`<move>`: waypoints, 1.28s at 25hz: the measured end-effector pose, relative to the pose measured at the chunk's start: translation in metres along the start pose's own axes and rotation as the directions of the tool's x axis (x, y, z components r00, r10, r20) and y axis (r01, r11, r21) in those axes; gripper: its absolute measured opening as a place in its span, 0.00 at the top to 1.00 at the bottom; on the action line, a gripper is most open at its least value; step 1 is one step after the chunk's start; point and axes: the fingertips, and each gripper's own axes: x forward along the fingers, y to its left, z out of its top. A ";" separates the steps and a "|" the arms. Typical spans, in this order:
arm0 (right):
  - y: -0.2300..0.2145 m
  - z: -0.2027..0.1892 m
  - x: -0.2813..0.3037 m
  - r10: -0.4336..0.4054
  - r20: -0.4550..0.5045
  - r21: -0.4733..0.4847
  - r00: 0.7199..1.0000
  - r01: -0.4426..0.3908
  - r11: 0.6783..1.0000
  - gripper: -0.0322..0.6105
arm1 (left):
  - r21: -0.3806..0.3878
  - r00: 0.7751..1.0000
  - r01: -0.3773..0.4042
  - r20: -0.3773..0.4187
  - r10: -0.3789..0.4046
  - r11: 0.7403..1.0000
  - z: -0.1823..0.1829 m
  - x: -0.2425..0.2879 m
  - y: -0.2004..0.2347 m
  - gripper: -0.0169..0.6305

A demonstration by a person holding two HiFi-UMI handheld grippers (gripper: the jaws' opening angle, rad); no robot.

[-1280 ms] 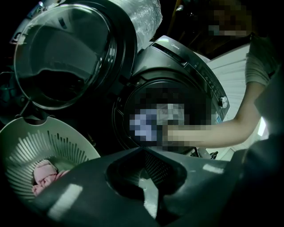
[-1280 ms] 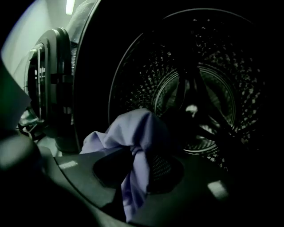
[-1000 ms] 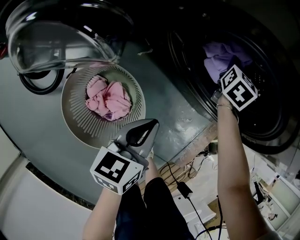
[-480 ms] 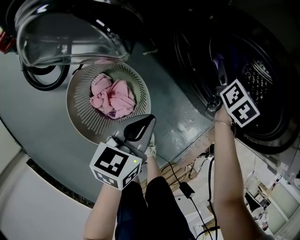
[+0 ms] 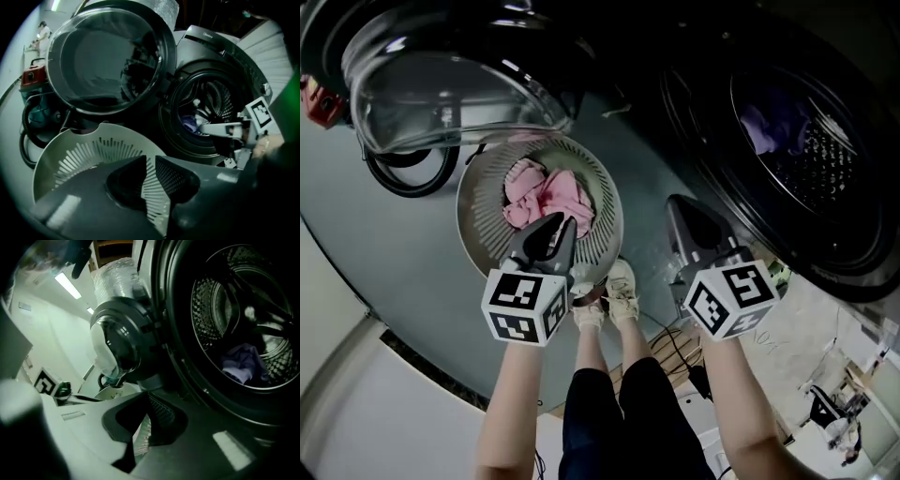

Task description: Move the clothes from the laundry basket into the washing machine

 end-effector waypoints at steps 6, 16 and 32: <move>0.065 -0.064 0.002 0.211 -0.086 0.051 0.974 -0.207 0.977 0.90 | -0.020 0.971 -0.200 -0.141 0.195 0.980 -0.057 0.051 0.066 0.69; 0.086 -0.109 -0.013 0.327 -0.113 0.049 0.938 -0.324 0.945 0.90 | -0.157 0.861 -0.429 -0.369 0.350 0.890 -0.169 0.106 0.169 0.60; 0.047 -0.099 -0.033 0.132 -0.127 0.085 0.983 -0.122 0.989 0.90 | -0.208 0.926 -0.323 -0.271 0.263 0.923 -0.134 0.062 0.137 0.96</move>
